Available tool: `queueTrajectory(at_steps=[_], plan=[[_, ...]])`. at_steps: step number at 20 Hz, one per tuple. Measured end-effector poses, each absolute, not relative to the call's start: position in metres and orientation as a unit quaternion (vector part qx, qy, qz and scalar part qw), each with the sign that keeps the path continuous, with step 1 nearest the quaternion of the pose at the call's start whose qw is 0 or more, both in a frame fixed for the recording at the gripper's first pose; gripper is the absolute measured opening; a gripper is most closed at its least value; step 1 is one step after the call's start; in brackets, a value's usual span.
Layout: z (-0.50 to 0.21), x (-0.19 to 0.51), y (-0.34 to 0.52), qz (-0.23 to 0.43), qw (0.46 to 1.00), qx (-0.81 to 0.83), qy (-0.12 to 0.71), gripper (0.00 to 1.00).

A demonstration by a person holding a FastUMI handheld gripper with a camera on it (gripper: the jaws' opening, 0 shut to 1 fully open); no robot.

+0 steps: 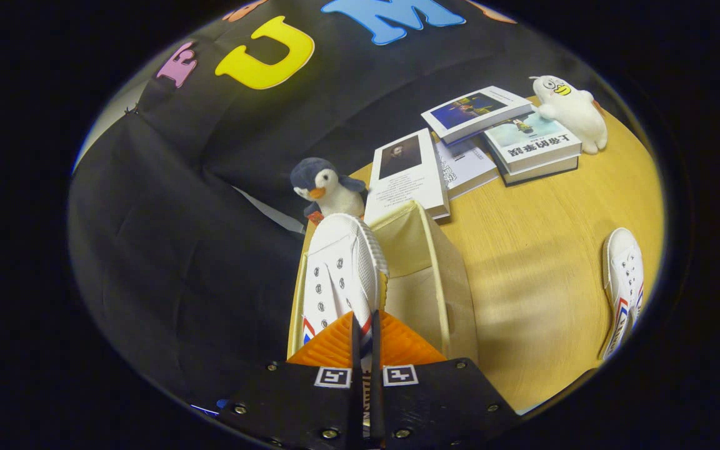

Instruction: Open the storage box then place both shoes into the box .Put the left shoe in first, then the right shoe, with the right side of both shoes facing outward in a uniform manner.

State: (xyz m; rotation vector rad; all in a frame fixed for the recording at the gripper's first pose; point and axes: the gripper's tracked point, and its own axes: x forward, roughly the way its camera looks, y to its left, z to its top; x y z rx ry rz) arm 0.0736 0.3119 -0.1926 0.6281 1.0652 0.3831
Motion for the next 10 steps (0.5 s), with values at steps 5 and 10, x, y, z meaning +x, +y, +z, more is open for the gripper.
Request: queueTrajectory(at_steps=[5,10], plan=[[-0.223,0.065,0.347,0.176,0.792,0.263,0.522,0.04],[-0.248,0.062,0.358,0.155,0.791,0.241,0.541,0.04]])
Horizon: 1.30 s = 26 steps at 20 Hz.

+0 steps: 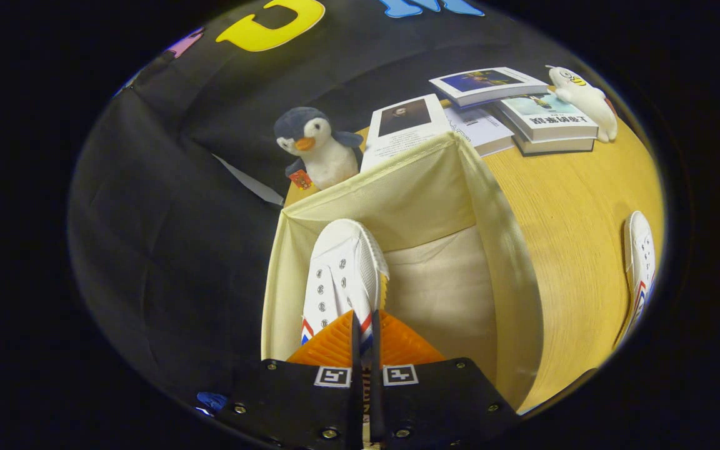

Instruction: Open the storage box then place both shoes into the box .Put the left shoe in first, then the right shoe, with the right side of both shoes facing outward in a uniform manner.

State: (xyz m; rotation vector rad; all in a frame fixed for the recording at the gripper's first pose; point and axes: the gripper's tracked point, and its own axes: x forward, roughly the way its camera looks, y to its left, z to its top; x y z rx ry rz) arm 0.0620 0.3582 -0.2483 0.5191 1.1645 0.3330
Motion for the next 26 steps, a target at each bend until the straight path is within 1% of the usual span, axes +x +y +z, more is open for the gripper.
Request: queueTrajectory(at_steps=[3,7,8,9,11,13,14,17,20,23,26], plan=[[-0.263,0.061,0.361,0.145,0.791,0.221,0.551,0.04],[-0.274,0.056,0.362,0.148,0.797,0.185,0.556,0.05],[-0.272,0.053,0.366,0.162,0.796,0.182,0.554,0.07],[-0.267,0.057,0.369,0.173,0.800,0.189,0.542,0.16],[-0.249,0.058,0.366,0.189,0.805,0.204,0.524,0.43],[-0.234,0.061,0.361,0.205,0.814,0.207,0.502,0.90],[-0.225,0.060,0.356,0.213,0.820,0.204,0.490,0.97],[-0.197,0.059,0.339,0.235,0.837,0.195,0.454,0.96],[-0.177,0.064,0.305,0.233,0.860,0.164,0.424,0.97],[-0.165,0.068,0.264,0.217,0.877,0.145,0.404,0.98],[-0.168,0.068,0.223,0.192,0.885,0.140,0.399,0.98]])
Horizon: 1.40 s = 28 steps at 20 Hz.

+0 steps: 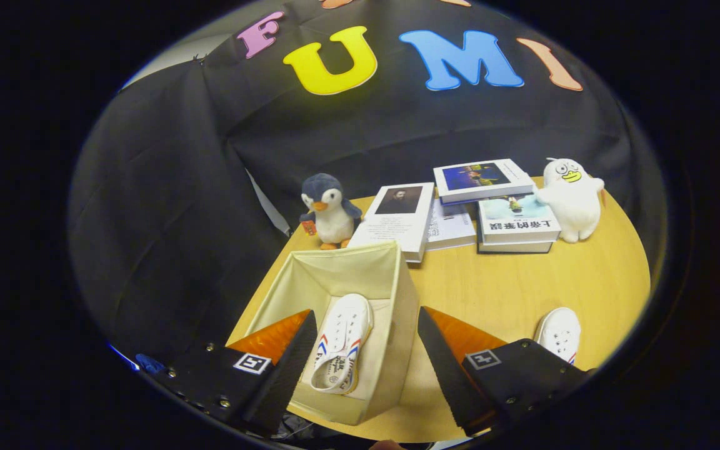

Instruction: Open the storage box then place both shoes into the box .Put the left shoe in first, then the right shoe, with the right side of both shoes facing outward in a uniform manner.

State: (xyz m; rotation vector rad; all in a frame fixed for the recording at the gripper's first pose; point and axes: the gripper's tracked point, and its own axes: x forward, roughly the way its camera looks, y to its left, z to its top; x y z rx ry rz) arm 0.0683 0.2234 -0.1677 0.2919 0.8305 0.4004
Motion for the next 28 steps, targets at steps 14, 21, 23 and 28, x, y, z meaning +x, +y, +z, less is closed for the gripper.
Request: queueTrajectory(at_steps=[14,21,23,28], plan=[[-0.216,0.055,0.045,0.062,0.892,0.168,0.416,0.98],[-0.268,0.033,-0.017,0.014,0.875,0.154,0.459,0.98],[-0.282,0.027,-0.026,0.006,0.867,0.155,0.473,0.98],[-0.317,0.011,-0.044,-0.008,0.850,0.137,0.508,0.98]])
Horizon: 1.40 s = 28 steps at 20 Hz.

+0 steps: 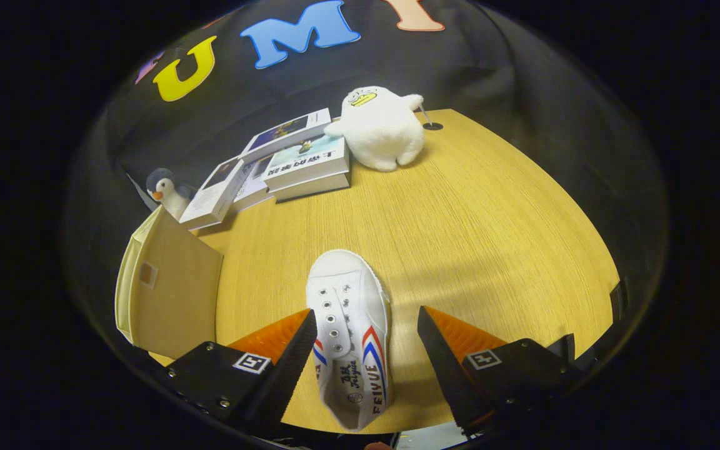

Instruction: Open the storage box then place both shoes into the box .Put the left shoe in first, then the right shoe, with the right side of both shoes facing outward in a uniform manner.

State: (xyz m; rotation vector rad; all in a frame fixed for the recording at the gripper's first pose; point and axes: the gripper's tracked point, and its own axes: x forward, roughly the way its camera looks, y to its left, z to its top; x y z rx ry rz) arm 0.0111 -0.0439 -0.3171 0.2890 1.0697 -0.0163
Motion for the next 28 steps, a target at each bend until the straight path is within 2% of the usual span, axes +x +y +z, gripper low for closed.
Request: queueTrajectory(at_steps=[9,11,14,15,16,17,19,20,22,28], plan=[[-0.357,-0.009,-0.038,0.004,0.814,0.121,0.568,0.98],[-0.362,-0.012,-0.032,0.016,0.804,0.130,0.580,0.96],[-0.363,-0.010,-0.022,0.023,0.799,0.154,0.581,0.58],[-0.359,-0.009,-0.025,0.020,0.799,0.152,0.582,0.56],[-0.362,-0.010,-0.023,0.020,0.796,0.148,0.587,0.47],[-0.361,-0.011,-0.025,0.017,0.794,0.141,0.591,0.47],[-0.356,-0.014,-0.025,0.017,0.788,0.145,0.599,0.33],[-0.358,-0.013,-0.031,0.007,0.789,0.136,0.600,0.33],[-0.355,-0.014,-0.026,-0.002,0.784,0.152,0.602,0.14],[-0.331,-0.012,-0.017,-0.004,0.781,0.211,0.587,0.13]])
